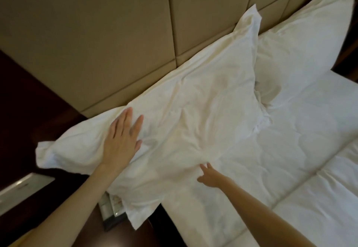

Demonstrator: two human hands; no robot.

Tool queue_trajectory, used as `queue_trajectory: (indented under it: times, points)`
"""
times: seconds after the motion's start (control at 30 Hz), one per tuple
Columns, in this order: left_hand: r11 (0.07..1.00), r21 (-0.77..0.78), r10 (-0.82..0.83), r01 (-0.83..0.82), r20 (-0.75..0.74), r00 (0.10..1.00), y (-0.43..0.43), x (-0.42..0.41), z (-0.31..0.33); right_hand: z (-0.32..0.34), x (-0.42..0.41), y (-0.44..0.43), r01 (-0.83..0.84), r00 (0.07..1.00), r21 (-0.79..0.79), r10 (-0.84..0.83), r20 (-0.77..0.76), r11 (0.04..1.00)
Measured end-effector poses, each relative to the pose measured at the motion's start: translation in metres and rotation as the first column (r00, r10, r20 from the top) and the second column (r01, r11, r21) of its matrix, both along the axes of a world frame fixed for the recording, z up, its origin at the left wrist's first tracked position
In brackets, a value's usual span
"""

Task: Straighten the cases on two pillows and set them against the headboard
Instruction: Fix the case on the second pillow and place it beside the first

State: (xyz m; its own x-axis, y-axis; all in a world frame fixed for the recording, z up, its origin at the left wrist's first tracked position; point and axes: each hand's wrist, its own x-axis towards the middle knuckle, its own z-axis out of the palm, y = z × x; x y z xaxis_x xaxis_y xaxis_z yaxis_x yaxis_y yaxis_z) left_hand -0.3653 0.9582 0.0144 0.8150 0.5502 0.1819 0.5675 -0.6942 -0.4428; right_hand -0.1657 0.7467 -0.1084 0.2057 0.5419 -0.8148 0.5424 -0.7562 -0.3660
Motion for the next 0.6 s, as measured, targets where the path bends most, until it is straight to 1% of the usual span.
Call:
queue_trajectory:
  times: [0.07,0.13,0.2,0.27,0.33,0.37,0.5,0.6]
  points:
    - [0.991,-0.005,0.134,-0.134,0.027,0.991,-0.002,-0.021,0.003,0.001,-0.01,-0.015,0.016,0.999,-0.07,-0.018,-0.032,0.997]
    - [0.983,-0.038,0.183,-0.181,0.06,0.981,0.006,-0.029,0.005,0.003,-0.009,-0.019,0.091,0.996,-0.024,-0.091,0.001,0.996]
    - [0.985,-0.063,0.165,-0.16,0.081,0.983,0.011,-0.036,0.011,0.011,-0.014,-0.017,0.201,0.978,0.059,-0.204,0.046,0.978]
    - [0.995,-0.068,0.08,-0.072,0.116,0.99,0.014,-0.035,0.019,0.019,-0.015,-0.01,0.281,0.953,0.162,-0.295,0.07,0.946]
    - [0.992,-0.125,0.012,0.005,0.138,0.99,0.016,-0.031,0.032,0.029,-0.018,-0.004,0.343,0.928,0.252,-0.368,0.058,0.905]
    - [0.987,-0.162,0.01,0.017,0.168,0.986,0.019,-0.031,0.041,0.034,-0.02,0.0,0.375,0.913,0.293,-0.405,0.045,0.879]
    - [0.968,-0.249,0.076,0.026,0.393,0.917,0.037,-0.028,0.075,0.051,-0.023,0.014,0.458,0.864,0.42,-0.503,-0.005,0.783]
    - [0.935,-0.354,0.184,0.007,0.502,0.845,0.05,-0.02,0.087,0.061,-0.024,0.03,0.421,0.868,0.498,-0.496,0.021,0.758]
